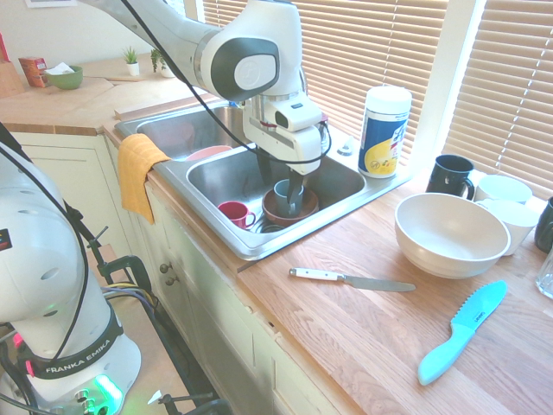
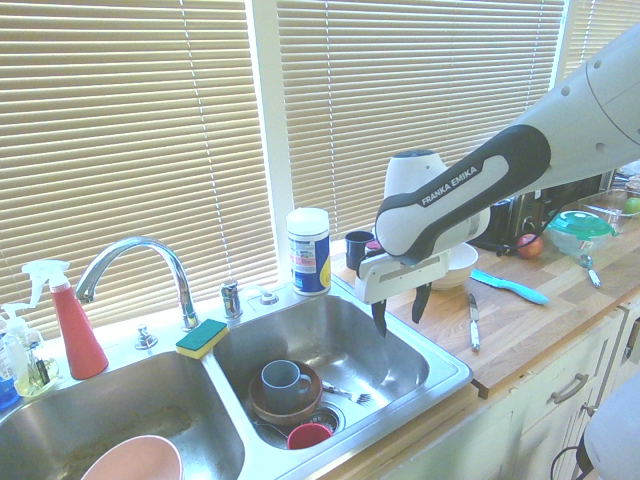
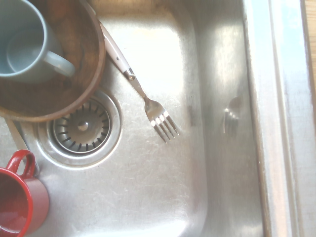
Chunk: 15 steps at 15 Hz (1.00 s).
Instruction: Put the knife into the sink
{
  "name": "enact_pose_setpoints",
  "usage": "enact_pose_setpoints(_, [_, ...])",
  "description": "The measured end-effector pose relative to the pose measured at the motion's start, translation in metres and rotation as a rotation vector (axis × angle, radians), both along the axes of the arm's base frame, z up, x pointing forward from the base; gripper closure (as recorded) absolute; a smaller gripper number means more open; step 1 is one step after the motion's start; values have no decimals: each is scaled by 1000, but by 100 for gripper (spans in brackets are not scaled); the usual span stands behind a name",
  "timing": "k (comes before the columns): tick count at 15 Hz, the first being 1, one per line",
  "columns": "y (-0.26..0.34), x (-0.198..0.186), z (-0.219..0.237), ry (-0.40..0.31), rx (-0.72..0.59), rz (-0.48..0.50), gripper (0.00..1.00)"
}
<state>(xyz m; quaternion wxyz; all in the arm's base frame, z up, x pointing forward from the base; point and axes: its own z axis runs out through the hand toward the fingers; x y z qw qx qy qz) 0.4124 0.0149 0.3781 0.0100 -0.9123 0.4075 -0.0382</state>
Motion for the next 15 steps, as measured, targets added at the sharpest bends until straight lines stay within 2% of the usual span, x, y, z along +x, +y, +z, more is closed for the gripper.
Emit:
enact_pose_setpoints(2, [-2,0,0,0,-2,-14,0])
enact_pose_setpoints(10, [-69,-1,9,-58,-111,-379,0])
enact_pose_setpoints(15, [-91,-15,2,-57,-130,-554,0])
